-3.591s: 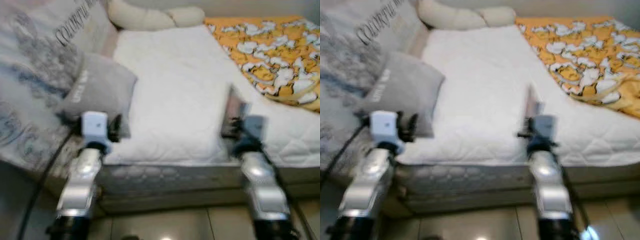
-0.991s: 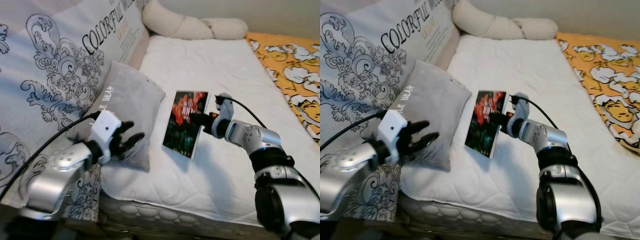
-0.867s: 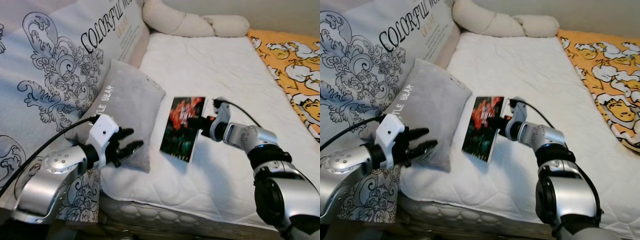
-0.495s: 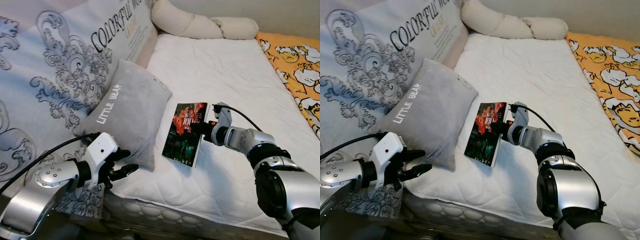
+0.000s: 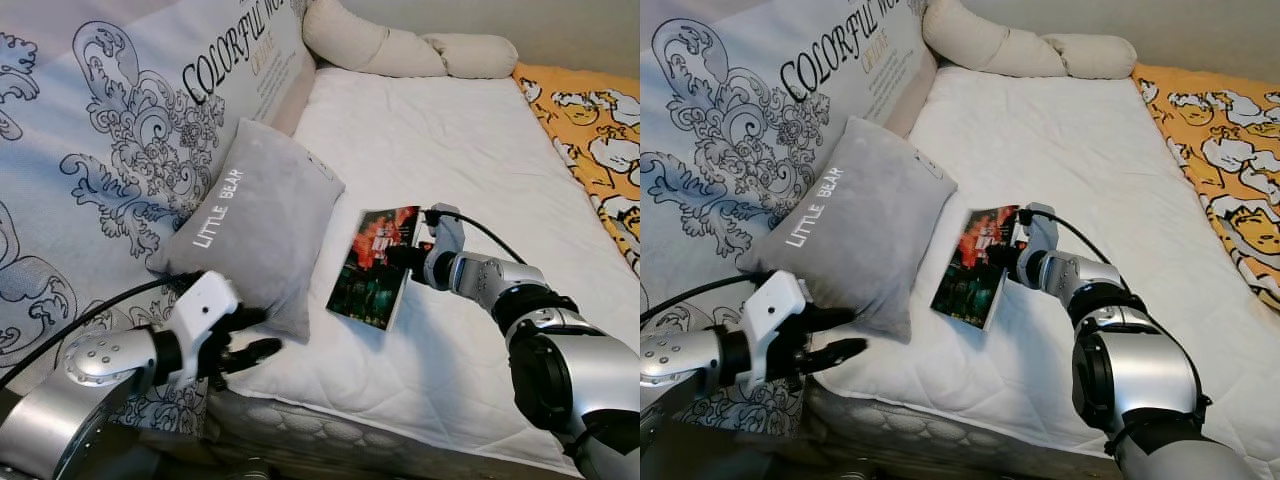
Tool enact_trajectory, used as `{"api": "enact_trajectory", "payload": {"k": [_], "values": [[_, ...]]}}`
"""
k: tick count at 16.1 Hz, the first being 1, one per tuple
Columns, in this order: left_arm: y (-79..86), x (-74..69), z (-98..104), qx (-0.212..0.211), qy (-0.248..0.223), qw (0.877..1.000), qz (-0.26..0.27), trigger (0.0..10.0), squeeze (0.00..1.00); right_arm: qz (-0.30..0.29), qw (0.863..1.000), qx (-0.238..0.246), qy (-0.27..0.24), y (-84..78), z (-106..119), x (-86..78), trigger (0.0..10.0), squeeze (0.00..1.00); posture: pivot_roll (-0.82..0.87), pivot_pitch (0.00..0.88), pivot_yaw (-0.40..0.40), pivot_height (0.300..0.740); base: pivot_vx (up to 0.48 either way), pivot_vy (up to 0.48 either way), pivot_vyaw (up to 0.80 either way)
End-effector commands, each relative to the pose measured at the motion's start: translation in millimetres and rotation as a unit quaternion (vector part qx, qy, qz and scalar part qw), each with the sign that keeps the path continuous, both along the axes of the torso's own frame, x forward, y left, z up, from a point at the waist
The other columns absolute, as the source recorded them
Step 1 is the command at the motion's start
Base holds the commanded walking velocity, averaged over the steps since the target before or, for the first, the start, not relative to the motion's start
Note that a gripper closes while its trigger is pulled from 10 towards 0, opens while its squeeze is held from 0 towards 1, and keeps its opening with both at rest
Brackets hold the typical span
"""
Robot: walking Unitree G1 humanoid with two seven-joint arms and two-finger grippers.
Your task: Clean up the room
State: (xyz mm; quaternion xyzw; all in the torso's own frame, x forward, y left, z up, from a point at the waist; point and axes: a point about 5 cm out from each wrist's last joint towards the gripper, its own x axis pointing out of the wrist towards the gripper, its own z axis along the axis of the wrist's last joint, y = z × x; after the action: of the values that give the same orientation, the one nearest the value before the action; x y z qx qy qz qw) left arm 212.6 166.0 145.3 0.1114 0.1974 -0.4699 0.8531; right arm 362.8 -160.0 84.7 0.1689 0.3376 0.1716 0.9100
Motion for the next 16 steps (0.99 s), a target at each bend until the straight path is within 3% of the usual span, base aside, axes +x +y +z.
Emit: {"api": "enact_trajectory", "payload": {"k": [1,9,10,11,12,15,16], "values": [[-6.1,-0.1,7.6,-0.005,-0.011,1.000,-0.017,10.0,0.00,-0.004,0.999,-0.024,-0.024,-5.7,12.8,8.0,10.0,0.61,0.15,0.000,-0.007,0.740,0.000,0.000,0.00],[-4.1,5.6,4.3,0.012,-0.014,1.000,0.001,10.0,0.00,-0.069,0.995,-0.056,-0.052,-21.3,20.5,14.4,10.0,0.61,0.15,0.000,-0.004,0.740,0.000,0.000,0.00],[-5.2,5.6,4.0,0.011,-0.014,1.000,-0.001,10.0,0.00,-0.079,0.994,-0.060,-0.052,-24.9,19.5,13.8,10.0,0.72,0.15,0.000,0.001,0.740,0.000,0.000,0.00],[-5.5,5.7,3.9,0.011,-0.013,1.000,-0.002,10.0,0.00,-0.081,0.993,-0.061,-0.054,-25.8,19.0,13.6,10.0,0.72,0.14,0.000,0.004,0.740,0.000,0.000,0.00],[-6.3,5.4,3.7,0.010,-0.012,1.000,-0.005,10.0,0.00,-0.084,0.993,-0.068,-0.051,-28.8,16.8,12.1,10.0,0.96,0.14,0.000,0.005,0.740,0.000,0.000,0.00],[-8.7,4.6,2.6,0.007,-0.008,1.000,-0.011,10.0,0.00,-0.073,0.993,-0.077,-0.057,-33.5,13.7,9.5,10.0,1.00,0.13,0.000,0.006,0.740,0.000,0.000,0.00],[-9.8,5.0,1.5,0.006,-0.007,1.000,-0.011,10.0,0.00,0.001,0.994,-0.077,-0.077,-23.2,13.0,8.2,10.0,1.00,0.12,0.000,0.008,0.740,0.000,0.000,0.00]]}}
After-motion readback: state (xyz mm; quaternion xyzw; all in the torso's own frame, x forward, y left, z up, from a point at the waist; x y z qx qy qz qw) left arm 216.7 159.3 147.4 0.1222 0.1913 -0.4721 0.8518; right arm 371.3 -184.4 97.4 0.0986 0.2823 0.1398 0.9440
